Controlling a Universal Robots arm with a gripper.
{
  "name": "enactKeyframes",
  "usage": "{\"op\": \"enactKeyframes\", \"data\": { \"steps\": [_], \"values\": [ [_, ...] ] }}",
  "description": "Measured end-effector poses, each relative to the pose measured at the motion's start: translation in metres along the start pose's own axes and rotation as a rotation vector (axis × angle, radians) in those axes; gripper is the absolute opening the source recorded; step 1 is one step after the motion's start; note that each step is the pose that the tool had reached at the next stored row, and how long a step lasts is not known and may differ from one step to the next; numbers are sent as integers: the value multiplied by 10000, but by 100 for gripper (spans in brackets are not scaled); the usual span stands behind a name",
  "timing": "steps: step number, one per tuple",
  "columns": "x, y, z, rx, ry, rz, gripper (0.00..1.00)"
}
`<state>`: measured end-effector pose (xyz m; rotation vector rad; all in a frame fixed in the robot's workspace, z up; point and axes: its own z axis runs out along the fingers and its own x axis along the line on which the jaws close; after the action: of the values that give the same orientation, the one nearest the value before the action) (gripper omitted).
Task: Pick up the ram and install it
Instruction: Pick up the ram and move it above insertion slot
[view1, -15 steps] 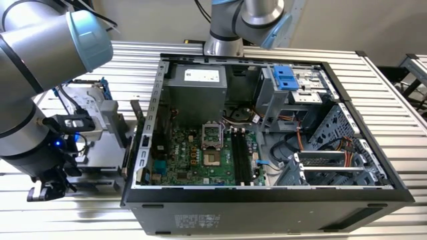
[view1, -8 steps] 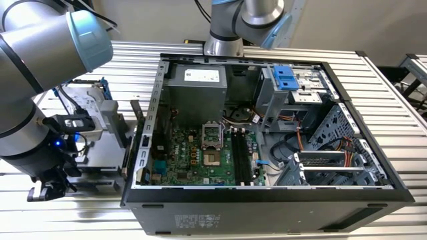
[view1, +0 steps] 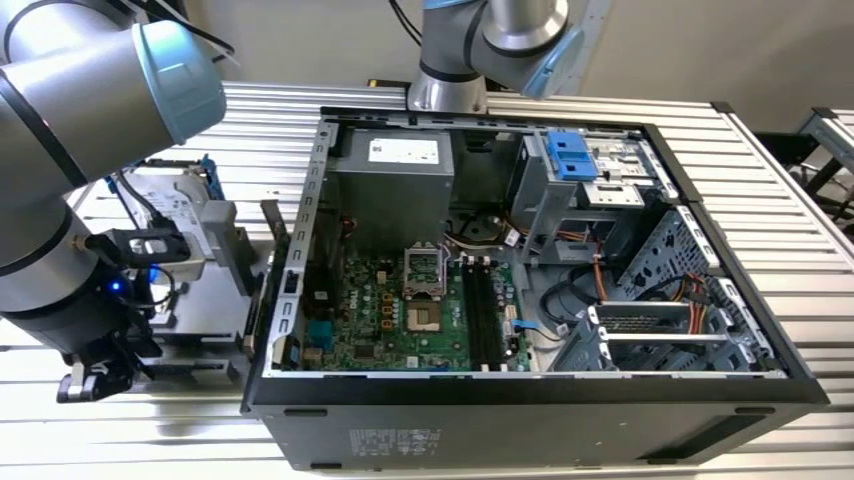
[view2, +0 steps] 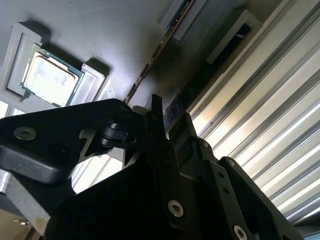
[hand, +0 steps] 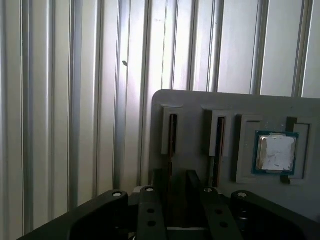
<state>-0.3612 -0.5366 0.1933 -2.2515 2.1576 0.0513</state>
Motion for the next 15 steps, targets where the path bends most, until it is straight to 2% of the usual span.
{"op": "enactKeyframes", "data": {
  "steps": [15],
  "values": [
    [0, 0, 0, -4, 1, -83, 0]
  ]
}}
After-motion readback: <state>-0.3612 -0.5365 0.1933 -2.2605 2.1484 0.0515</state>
